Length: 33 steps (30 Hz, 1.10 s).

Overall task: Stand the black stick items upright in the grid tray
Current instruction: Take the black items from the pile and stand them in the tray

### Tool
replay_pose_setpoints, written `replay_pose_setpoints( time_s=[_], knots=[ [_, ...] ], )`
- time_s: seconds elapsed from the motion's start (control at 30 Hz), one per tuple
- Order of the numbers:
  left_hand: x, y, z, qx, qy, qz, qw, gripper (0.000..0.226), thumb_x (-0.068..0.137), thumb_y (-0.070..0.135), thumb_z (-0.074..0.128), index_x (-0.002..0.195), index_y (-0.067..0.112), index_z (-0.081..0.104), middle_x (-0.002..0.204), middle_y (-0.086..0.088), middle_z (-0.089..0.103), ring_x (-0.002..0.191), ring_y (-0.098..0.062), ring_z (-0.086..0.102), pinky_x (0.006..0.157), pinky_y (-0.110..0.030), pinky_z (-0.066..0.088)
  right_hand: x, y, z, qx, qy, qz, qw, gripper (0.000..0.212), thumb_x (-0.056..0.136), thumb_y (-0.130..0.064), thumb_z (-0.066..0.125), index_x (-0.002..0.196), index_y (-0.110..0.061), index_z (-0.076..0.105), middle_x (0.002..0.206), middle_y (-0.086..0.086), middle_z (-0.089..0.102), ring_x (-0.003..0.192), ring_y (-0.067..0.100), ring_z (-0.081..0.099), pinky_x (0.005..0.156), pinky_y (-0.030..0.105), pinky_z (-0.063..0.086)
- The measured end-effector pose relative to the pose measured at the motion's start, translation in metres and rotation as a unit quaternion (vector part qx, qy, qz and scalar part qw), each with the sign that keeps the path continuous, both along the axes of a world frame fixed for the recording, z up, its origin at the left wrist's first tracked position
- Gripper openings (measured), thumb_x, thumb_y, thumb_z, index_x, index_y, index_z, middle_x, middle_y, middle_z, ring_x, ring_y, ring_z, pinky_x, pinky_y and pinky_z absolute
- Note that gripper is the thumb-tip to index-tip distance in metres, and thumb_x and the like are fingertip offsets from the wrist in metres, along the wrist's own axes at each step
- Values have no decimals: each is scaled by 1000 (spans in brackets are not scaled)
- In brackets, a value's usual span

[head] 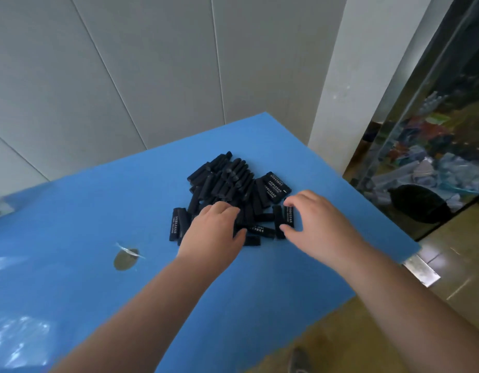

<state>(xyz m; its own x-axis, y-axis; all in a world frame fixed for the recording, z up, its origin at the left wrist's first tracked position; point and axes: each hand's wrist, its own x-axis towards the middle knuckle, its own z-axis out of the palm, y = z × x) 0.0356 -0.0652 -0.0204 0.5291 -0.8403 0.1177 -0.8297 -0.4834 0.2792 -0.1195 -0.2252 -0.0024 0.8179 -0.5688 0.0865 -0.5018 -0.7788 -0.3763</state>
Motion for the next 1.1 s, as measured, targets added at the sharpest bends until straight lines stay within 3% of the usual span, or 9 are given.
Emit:
replay_pose_setpoints(
  time_s=[0.37,0.53,0.63,0.7,0.77,0.87,0.93,1.0,1.1],
  knots=[
    [-16,-63,-20,107,-51,98,988,34,90,47,56,114,24,62,109,3,54,101,-22,50,89,-33,44,16,-71,-20,36,-2,104,994,39,89,-40,67,124,-25,59,114,-15,52,114,9,52,88,27,47],
    [-24,-78,-11,141,-51,129,980,8,89,27,56,90,21,50,92,3,49,83,-20,44,68,-30,35,17,-87,-30,55,12,123,991,36,89,-40,67,121,-25,60,112,-14,54,110,11,54,88,32,50],
    [-27,-82,-1,140,-47,154,977,17,86,13,54,78,20,40,75,4,40,72,-21,44,59,-30,31,19,-92,-36,69,21,120,990,32,89,-41,64,118,-27,61,106,-14,53,103,12,58,83,32,50],
    [-24,-83,3,124,-26,184,975,6,86,13,52,83,18,49,78,3,49,75,-23,52,60,-33,40,22,-95,-41,73,35,112,990,32,90,-44,61,116,-27,61,100,-15,52,96,14,59,76,31,48],
    [-21,-77,6,92,-5,217,972,15,86,18,52,98,20,60,86,5,58,81,-21,58,66,-34,50,25,-97,-45,79,49,100,991,32,90,-46,60,116,-26,60,97,-12,54,90,16,58,68,30,43],
    [-24,-61,13,16,86,275,958,28,86,28,55,113,32,62,86,16,63,78,-7,60,57,-22,43,31,-97,-49,84,59,82,991,33,90,-49,61,112,-25,58,88,-11,55,81,17,56,58,29,37],
    [-26,-55,15,-86,213,326,917,32,87,28,57,119,34,60,82,19,67,68,0,61,52,-17,42,36,-95,-51,79,58,76,992,34,89,-49,63,108,-21,57,83,-9,54,78,20,57,59,31,40],
    [-27,-56,15,-185,342,369,844,29,90,25,57,117,32,64,79,17,69,59,-2,60,52,-17,47,40,-92,-52,76,61,78,992,33,88,-46,65,105,-19,55,82,-7,55,77,21,58,62,33,46],
    [-31,-58,18,-258,503,359,743,25,94,17,56,104,27,76,84,7,72,63,-10,58,64,-20,50,45,-88,-51,90,65,74,991,31,88,-38,68,108,-21,52,92,-3,59,82,24,61,65,33,48]
  ],
)
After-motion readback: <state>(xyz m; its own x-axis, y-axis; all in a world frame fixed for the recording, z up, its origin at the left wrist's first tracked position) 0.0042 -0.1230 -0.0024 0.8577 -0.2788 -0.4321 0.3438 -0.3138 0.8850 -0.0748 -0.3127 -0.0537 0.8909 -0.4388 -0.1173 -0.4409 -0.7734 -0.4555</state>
